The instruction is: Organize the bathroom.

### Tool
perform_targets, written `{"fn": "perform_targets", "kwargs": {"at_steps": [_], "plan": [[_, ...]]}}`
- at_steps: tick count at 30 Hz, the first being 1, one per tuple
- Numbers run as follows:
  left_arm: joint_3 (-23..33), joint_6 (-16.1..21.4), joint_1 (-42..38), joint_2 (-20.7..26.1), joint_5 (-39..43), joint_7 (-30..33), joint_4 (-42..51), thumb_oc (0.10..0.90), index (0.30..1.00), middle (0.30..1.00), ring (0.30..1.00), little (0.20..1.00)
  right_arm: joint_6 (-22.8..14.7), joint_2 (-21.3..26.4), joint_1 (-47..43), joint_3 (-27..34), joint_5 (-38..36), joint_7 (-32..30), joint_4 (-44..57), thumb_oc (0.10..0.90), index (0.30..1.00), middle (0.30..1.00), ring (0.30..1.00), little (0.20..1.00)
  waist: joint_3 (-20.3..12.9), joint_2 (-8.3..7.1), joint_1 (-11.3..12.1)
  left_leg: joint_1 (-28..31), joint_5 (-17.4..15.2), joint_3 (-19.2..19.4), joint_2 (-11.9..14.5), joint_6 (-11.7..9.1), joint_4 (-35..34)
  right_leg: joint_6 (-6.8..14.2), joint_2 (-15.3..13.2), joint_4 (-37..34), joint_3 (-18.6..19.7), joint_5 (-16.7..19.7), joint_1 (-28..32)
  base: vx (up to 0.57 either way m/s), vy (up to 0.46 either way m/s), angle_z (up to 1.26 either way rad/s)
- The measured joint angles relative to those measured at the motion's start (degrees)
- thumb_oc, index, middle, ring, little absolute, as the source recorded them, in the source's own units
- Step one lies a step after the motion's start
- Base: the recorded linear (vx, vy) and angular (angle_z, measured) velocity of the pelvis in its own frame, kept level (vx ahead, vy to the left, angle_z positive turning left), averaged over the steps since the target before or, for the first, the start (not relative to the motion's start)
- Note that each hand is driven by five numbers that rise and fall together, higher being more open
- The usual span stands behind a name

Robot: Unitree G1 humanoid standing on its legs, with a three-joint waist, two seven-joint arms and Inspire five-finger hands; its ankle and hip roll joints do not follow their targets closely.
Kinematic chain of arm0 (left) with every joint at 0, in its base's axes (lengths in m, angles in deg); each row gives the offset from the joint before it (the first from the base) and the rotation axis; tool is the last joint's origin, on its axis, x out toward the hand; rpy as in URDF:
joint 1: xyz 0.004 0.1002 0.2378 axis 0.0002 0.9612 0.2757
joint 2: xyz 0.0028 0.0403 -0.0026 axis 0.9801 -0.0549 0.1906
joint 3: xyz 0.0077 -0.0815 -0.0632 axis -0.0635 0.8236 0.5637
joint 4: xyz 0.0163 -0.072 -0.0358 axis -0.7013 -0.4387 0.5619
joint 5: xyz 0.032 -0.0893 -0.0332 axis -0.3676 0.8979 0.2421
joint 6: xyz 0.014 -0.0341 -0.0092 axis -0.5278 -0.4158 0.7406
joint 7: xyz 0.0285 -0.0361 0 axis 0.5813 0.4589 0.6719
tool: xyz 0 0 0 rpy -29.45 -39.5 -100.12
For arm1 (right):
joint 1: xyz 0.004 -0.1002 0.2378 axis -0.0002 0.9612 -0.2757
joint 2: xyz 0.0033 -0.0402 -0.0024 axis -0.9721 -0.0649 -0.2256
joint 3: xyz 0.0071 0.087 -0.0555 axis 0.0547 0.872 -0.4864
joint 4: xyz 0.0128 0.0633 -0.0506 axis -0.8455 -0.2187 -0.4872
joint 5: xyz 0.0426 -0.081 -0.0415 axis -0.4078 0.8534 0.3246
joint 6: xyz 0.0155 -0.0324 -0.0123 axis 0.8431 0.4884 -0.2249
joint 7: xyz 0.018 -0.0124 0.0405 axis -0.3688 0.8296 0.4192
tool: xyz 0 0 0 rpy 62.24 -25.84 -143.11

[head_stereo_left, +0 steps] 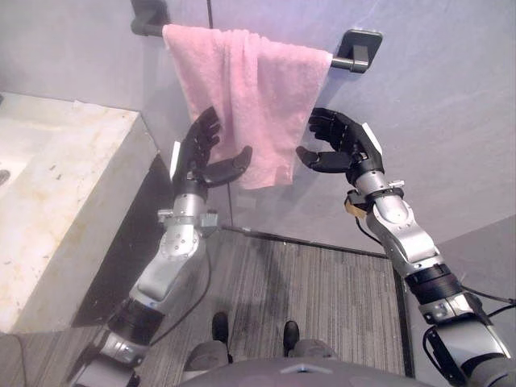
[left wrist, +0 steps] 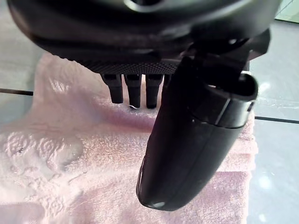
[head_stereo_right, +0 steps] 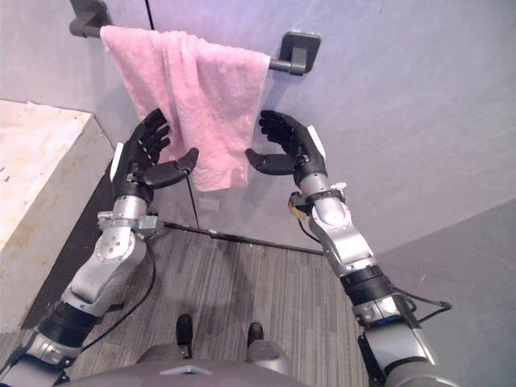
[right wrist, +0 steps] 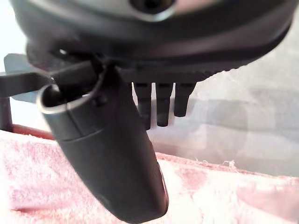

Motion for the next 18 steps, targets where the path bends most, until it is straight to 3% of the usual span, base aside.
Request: {"fn": "perform_targets", "kwargs": {"at_steps": [18], "plan": [[0.0, 0.8, 0.2, 0.0, 0.0, 0.5, 0.0, 0.8, 0.9, 0.9, 0.9, 0.9, 0.3, 2.3, -5.8, -0.7, 3.9, -3.5, 7.5, 0.8, 0.9, 0.9, 0.9, 0.9, -0.4, -0.58, 1.4, 0.4, 0.0, 0.6, 0.0, -0.2, 0.1, 0.0, 0.0, 0.0, 0.5, 0.0, 0.0, 0.01, 0.004, -0.01]]}}
